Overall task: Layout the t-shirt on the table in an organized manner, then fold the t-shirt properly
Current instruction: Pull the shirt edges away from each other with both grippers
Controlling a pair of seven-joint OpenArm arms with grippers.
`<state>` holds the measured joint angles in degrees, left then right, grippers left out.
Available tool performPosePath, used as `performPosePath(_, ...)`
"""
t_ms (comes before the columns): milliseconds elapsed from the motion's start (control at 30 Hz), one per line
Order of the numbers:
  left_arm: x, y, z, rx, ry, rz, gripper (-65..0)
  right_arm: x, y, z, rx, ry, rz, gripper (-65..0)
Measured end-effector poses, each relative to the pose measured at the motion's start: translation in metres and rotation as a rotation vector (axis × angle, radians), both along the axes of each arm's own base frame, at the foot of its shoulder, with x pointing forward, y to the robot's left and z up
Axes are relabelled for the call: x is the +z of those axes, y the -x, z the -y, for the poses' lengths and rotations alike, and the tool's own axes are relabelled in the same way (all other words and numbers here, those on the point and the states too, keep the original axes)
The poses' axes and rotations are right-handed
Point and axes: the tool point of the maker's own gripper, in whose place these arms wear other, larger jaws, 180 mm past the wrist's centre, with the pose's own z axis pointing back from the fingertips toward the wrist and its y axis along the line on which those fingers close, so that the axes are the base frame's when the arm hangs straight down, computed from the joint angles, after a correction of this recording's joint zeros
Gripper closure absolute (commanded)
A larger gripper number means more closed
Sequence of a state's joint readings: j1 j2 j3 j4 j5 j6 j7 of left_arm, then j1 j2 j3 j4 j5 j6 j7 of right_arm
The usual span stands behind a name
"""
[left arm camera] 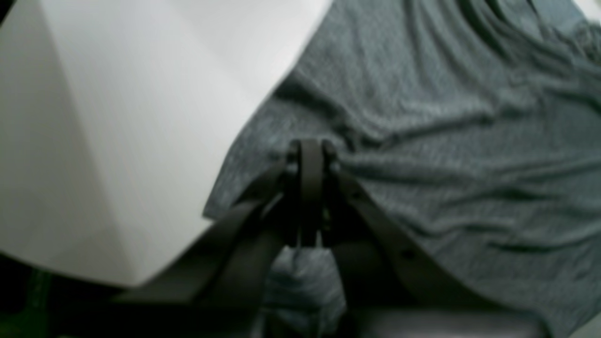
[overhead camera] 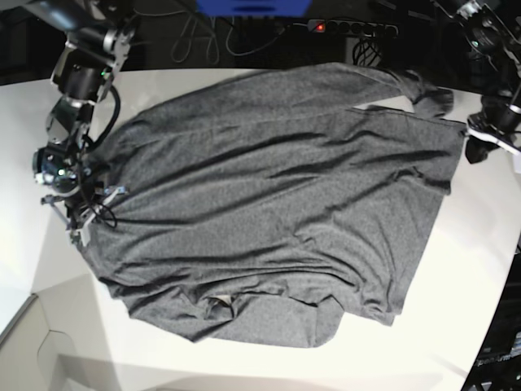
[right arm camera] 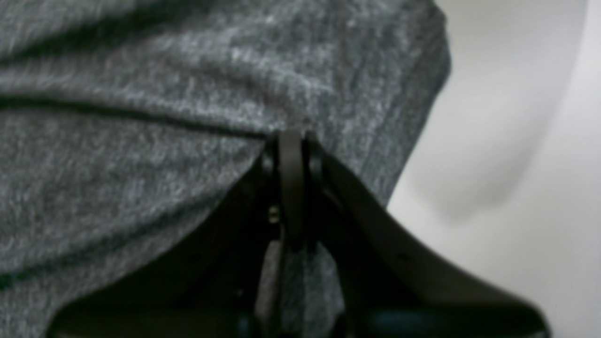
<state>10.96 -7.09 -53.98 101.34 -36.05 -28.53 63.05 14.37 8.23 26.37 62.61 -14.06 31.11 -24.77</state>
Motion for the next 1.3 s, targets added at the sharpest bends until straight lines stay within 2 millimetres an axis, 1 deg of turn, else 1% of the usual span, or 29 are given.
performPosePath(100, 0.002, -0.003, 0.009, -0.067, -0.025, 0.019, -0.1, 0.005, -0.002, 0.008, -0.004, 0.026, -0.007, 0.0)
performPosePath(167, 0.002, -0.004, 0.01, -0.08, -0.031, 0.027, -0.1, 0.008, 0.001, 0.01, -0.002, 0.049, -0.018, 0.0)
performPosePath(233, -0.005, -0.001, 0.011, -0.085, -0.019, 0.013, -0.1, 0.011, 0.004, 0.014, -0.005, 0.075, -0.029, 0.0)
performPosePath(267, -0.009, 0.0, 0.011, -0.085, -0.009, 0.002, -0.1, 0.016, 0.004, 0.016, -0.006, 0.087, -0.023, 0.0)
performPosePath(300, -0.011, 0.001, 0.011, -0.086, -0.006, -0.007, -0.1, 0.024, 0.001, 0.016, -0.005, 0.099, -0.003, 0.0)
performPosePath(367, -0.01, -0.001, 0.013, -0.085, 0.002, 0.008, -0.1, 0.046, -0.005, 0.018, -0.004, 0.131, 0.059, 0.0)
performPosePath(400, -0.011, -0.002, 0.014, -0.085, 0.007, 0.009, -0.1, 0.056, -0.005, 0.017, -0.005, 0.142, 0.085, 0.0)
performPosePath(433, -0.013, -0.002, 0.014, -0.082, 0.016, 0.009, -0.1, 0.063, 0.0, 0.016, -0.007, 0.158, 0.093, 0.0)
performPosePath(467, -0.017, -0.002, 0.013, -0.08, 0.023, -0.003, -0.1, 0.065, 0.006, 0.013, -0.007, 0.168, 0.085, 0.0)
performPosePath(533, -0.026, -0.005, 0.014, -0.078, 0.047, -0.02, -0.1, 0.054, 0.028, 0.004, -0.016, 0.177, 0.018, 0.0)
performPosePath(567, -0.03, -0.008, 0.013, -0.072, 0.065, -0.018, -0.1, 0.048, 0.037, -0.004, -0.015, 0.165, 0.003, 0.0)
performPosePath(633, -0.036, -0.016, 0.011, -0.054, 0.101, -0.008, -0.1, 0.04, 0.047, -0.02, -0.006, 0.136, -0.004, 0.0)
performPosePath(700, -0.043, -0.025, 0.012, -0.038, 0.141, 0.008, -0.1, 0.033, 0.052, -0.029, 0.001, 0.111, -0.013, 0.0)
performPosePath(800, -0.057, -0.039, 0.024, -0.069, 0.156, -0.025, -0.1, 0.017, 0.055, -0.03, 0.004, 0.088, -0.047, 0.0)
performPosePath(833, -0.059, -0.043, 0.028, -0.087, 0.158, -0.031, -0.1, 0.008, 0.059, -0.031, 0.003, 0.076, -0.071, 0.0)
performPosePath(867, -0.058, -0.049, 0.03, -0.1, 0.15, -0.032, -0.1, 0.007, 0.058, -0.031, -0.001, 0.058, -0.054, 0.0)
performPosePath(933, -0.055, -0.057, 0.03, -0.104, 0.137, -0.021, -0.1, 0.004, 0.058, -0.022, 0.004, 0.069, -0.066, 0.0)
performPosePath(967, -0.056, -0.058, 0.029, -0.103, 0.133, -0.027, -0.1, 0.004, 0.058, -0.016, -0.002, 0.078, -0.072, 0.0)
performPosePath(1067, -0.066, -0.057, 0.023, -0.083, 0.12, -0.042, -0.1, 0.005, 0.056, -0.012, -0.002, 0.094, -0.061, 0.0)
performPosePath(1133, -0.075, -0.058, 0.029, -0.084, 0.138, -0.045, -0.1, 0.005, 0.059, -0.006, -0.034, 0.083, -0.054, 0.0)
performPosePath(1200, -0.087, -0.06, 0.039, -0.109, 0.159, -0.069, -0.1, 0.005, 0.061, 0.001, -0.069, 0.085, -0.05, 0.0)
performPosePath(1233, -0.089, -0.062, 0.044, -0.118, 0.172, -0.065, -0.1, 0.005, 0.062, 0.005, -0.082, 0.092, -0.053, 0.0)
performPosePath(1300, -0.09, -0.067, 0.049, -0.118, 0.19, -0.048, -0.1, 0.006, 0.063, 0.007, -0.082, 0.098, -0.055, 0.0)
